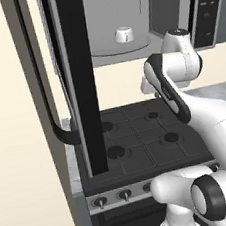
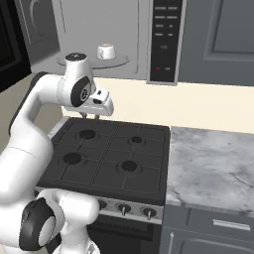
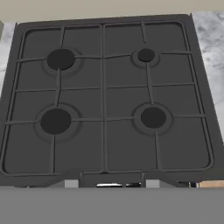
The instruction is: Pick the cup of tea, navigate to the dining table, and place it on the saucer.
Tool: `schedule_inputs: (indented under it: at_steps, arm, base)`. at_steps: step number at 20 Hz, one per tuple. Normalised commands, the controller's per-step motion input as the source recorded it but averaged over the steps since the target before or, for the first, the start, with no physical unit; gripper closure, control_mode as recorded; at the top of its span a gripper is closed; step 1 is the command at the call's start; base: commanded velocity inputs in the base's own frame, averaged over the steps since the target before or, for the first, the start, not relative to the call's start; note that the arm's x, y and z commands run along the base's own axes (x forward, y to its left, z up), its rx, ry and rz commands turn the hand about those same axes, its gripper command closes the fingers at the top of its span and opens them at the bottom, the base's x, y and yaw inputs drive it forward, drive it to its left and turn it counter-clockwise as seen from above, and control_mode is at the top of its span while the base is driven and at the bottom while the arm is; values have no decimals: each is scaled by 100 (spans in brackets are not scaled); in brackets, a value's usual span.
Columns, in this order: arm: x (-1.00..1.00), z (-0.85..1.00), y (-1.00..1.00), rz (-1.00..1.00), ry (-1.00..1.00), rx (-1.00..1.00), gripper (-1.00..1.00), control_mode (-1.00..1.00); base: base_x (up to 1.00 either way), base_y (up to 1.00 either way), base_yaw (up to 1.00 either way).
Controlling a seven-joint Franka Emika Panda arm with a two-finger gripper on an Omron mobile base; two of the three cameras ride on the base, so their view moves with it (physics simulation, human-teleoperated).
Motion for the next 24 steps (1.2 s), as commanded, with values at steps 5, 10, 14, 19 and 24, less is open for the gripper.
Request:
schedule_inputs:
  at_steps: [5,10,14,19,24]
  arm:
    - [0,0,0,0,0,1,-100,-100]
    - [-25,14,0,-1,-16,0,-100,-100]
    - [-53,79,5,0,-50,-1,-100,-100]
    - [-32,94,11,0,-41,0,-100,-100]
    - [-1,91,37,-1,-33,0,-100,-100]
  base:
    - [0,0,0]
    - [0,0,0]
    - [0,0,0]
    - [0,0,0]
    - [0,0,0]
